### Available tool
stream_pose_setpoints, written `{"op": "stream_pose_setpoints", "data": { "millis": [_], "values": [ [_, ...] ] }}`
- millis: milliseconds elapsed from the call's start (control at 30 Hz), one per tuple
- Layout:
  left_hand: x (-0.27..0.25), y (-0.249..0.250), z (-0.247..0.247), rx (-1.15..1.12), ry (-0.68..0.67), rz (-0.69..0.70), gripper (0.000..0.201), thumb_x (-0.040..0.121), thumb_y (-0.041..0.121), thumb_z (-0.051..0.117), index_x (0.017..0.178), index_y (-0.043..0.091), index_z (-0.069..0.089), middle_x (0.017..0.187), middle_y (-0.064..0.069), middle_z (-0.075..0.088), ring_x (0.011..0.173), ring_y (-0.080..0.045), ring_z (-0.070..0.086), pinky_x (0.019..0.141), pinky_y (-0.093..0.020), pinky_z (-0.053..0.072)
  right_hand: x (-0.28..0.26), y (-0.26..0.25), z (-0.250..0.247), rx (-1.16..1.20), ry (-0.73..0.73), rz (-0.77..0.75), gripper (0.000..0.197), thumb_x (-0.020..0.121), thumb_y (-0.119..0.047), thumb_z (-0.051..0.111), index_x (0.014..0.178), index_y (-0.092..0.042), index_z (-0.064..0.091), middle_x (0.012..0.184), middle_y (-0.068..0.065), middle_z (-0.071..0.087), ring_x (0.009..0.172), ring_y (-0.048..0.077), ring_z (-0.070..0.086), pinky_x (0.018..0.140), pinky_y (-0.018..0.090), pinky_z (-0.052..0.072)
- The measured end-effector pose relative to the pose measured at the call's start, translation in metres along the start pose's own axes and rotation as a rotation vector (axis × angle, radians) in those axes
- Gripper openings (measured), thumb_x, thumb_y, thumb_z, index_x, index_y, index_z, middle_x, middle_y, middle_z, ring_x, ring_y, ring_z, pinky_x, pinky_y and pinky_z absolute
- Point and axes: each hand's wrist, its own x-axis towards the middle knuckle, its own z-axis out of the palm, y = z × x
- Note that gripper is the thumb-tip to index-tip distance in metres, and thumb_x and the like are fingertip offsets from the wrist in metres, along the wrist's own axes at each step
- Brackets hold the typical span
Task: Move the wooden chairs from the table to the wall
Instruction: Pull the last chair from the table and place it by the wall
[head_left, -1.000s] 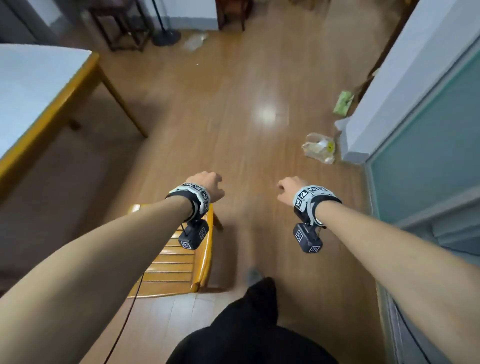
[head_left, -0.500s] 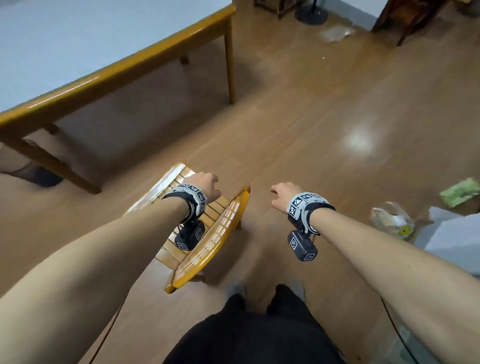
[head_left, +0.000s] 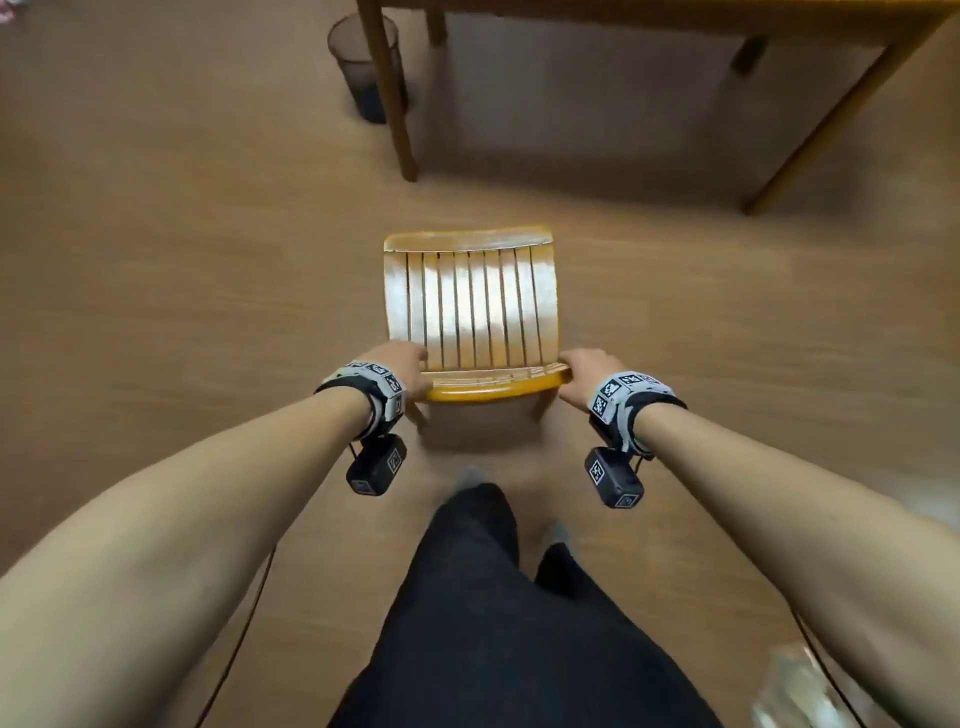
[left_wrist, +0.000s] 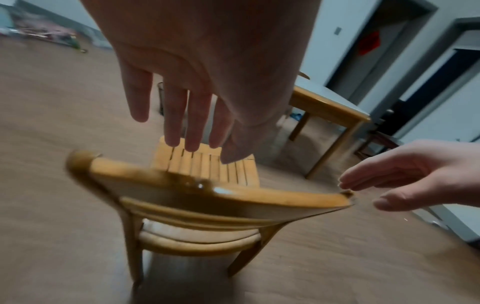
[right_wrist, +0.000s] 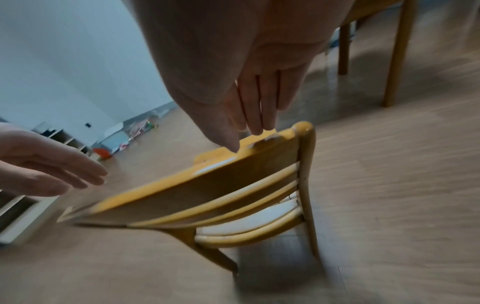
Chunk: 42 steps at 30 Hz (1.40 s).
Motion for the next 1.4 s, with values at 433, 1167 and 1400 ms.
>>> {"op": "stream_pose_setpoints", "data": {
  "millis": [433, 1167, 1400],
  "values": [
    [0.025, -0.038, 0.066, 0.002, 0.057, -0.005, 0.012, 0.084, 0.029, 0.063, 0.096, 0.028, 0.066, 0.101, -0.001, 0.069, 0.095, -0.026, 0.063, 0.089, -0.040, 0.042, 0.049, -0.028, 0.037, -0.192, -0.066, -0.172, 0.034, 0.088, -0.018, 0.064, 0.121, -0.025, 0.063, 0.111, 0.004, 0.069, 0.098, 0.027, 0.067, 0.076, 0.035, 0.055],
    [0.095, -0.046, -0.135, 0.068, 0.024, 0.110, 0.028, 0.093, 0.046, 0.062, 0.108, 0.022, 0.066, 0.098, -0.002, 0.068, 0.090, -0.024, 0.065, 0.085, -0.043, 0.056, 0.107, -0.069, -0.160, -0.327, 0.007, -0.139, 0.015, 0.093, -0.022, 0.061, 0.106, -0.025, 0.069, 0.100, 0.002, 0.067, 0.086, 0.025, 0.063, 0.070, 0.033, 0.048],
    [0.136, -0.045, -0.210, 0.118, 0.062, 0.119, 0.029, 0.094, 0.045, 0.061, 0.112, 0.023, 0.065, 0.107, -0.001, 0.068, 0.089, -0.022, 0.061, 0.073, -0.034, 0.046, 0.154, -0.075, -0.225, -0.362, 0.083, -0.146, 0.004, 0.093, -0.021, 0.064, 0.096, -0.021, 0.065, 0.092, 0.000, 0.065, 0.081, 0.022, 0.063, 0.065, 0.031, 0.046]
  ]
}}
